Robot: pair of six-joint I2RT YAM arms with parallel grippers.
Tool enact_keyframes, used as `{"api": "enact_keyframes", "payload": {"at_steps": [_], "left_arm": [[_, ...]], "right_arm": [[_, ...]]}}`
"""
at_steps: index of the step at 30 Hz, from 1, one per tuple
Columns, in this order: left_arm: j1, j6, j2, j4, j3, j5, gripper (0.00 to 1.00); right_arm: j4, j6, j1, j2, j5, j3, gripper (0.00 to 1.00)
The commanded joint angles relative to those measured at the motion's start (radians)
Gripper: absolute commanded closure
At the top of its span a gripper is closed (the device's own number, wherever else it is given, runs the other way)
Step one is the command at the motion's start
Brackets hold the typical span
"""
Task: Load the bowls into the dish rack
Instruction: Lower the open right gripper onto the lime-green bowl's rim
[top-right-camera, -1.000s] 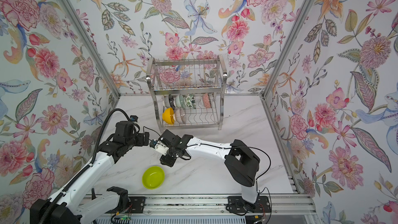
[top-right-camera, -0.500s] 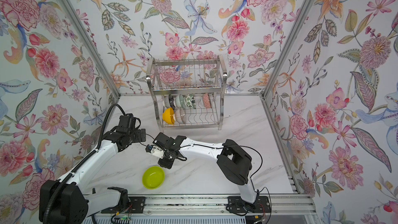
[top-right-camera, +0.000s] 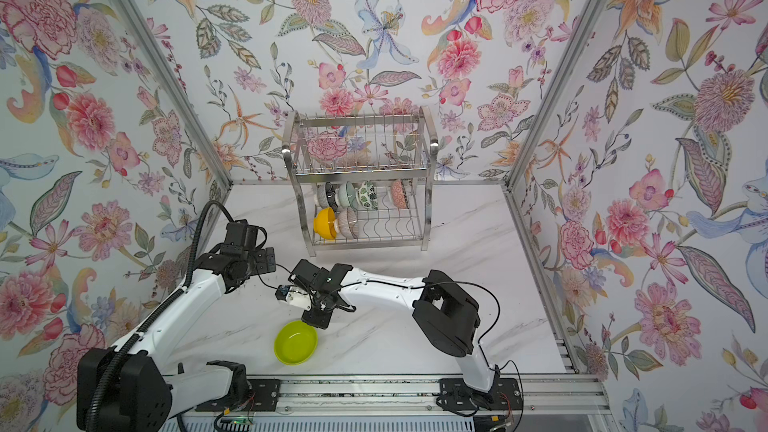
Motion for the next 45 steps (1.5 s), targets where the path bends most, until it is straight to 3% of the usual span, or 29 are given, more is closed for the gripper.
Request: {"api": "enact_keyframes", "payload": {"at_steps": [1,11,35,41,45], "left_arm": [[0.008,-0.012,0.008,-0.019,0.023,-0.038,0.01],[0.01,-0.013,-0.002,-0.024,0.024,-0.089,0.01],[0.01,-0.006,-0.003,-0.017,0.021,-0.058,0.01],[0.01,-0.004,0.003,-0.017,0.021,-0.059,0.01],[0.01,-0.004,0.006,-0.018,0.021,-0.06,0.01]], "right_arm": [[-0.042,-0.018,0.016,0.03,-0.001,0.042,0.59],[-0.084,-0.012,0.033,0.076,0.007,0.103,0.59],[-0.183,0.05,0.044,0.163,0.056,0.22,0.64],[-0.218,0.044,0.041,0.189,0.051,0.254,0.68],[-0.228,0.05,0.035,0.197,0.039,0.262,0.79]]}}
